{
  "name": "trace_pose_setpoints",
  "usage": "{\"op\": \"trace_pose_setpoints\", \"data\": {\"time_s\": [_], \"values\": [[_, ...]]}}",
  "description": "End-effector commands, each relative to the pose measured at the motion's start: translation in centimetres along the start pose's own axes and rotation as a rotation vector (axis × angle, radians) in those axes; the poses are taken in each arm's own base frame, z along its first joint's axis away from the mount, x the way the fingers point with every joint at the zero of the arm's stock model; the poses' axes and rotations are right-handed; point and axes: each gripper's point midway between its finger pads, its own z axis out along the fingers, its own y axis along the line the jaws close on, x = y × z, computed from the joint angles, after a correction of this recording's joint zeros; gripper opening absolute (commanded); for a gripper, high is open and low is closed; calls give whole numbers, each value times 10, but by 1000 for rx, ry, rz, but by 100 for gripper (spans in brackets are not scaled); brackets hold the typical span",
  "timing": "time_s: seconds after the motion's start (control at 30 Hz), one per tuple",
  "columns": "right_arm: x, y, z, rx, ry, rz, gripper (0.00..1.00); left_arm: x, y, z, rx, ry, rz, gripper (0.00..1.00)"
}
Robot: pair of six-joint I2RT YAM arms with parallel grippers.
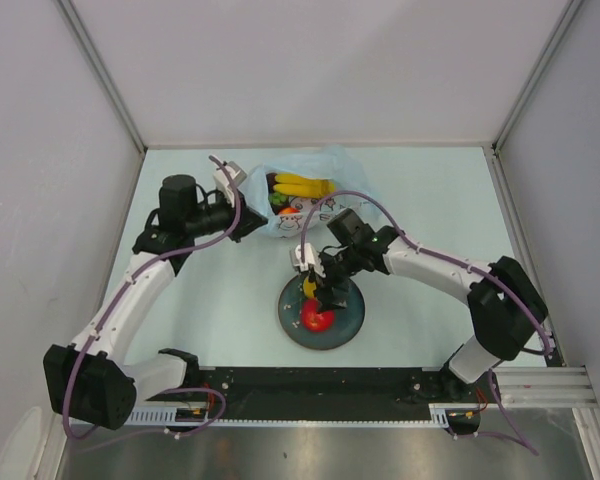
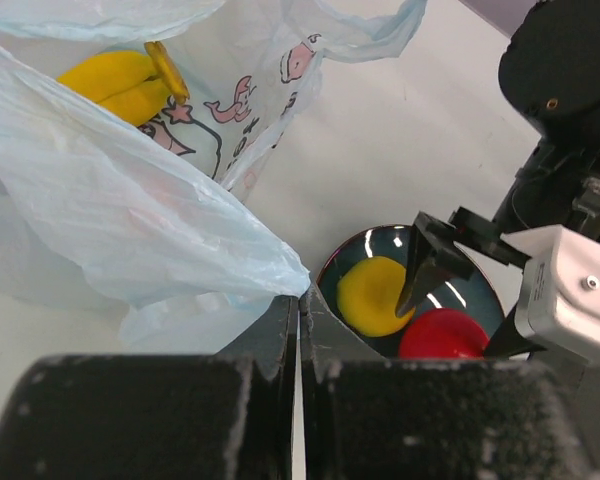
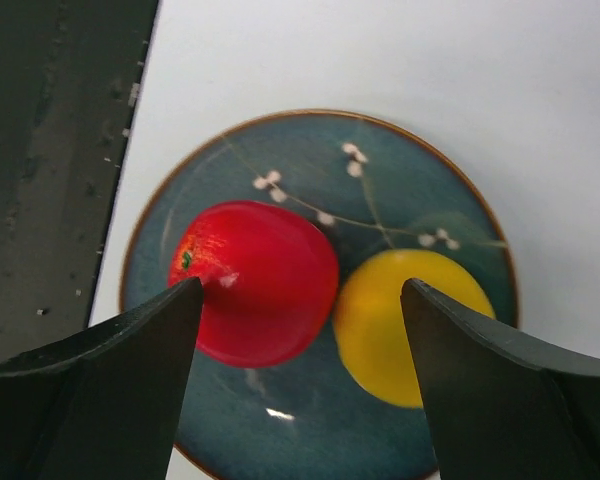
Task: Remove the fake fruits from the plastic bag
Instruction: Place the fake fruit on the plate, then take out the fake fruit from the plastic bag.
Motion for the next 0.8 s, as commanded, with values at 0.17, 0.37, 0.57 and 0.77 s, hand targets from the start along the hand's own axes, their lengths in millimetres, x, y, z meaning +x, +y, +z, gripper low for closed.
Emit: {"op": "trace_pose_setpoints", "data": {"time_s": [0.17, 0.37, 0.57, 0.77], "values": [[-55, -39, -7, 117, -173, 20, 81, 0, -2, -14, -5, -29, 18, 0], [-113, -101, -50, 312, -427, 129, 81, 15, -1, -29, -32, 10, 23, 0], [-100, -189, -70, 534, -560, 346, 63, 30, 0, -43, -64, 48, 68, 0], [-67, -228, -25, 641, -445, 426, 48, 30, 4, -52, -89, 55, 99, 0]]}}
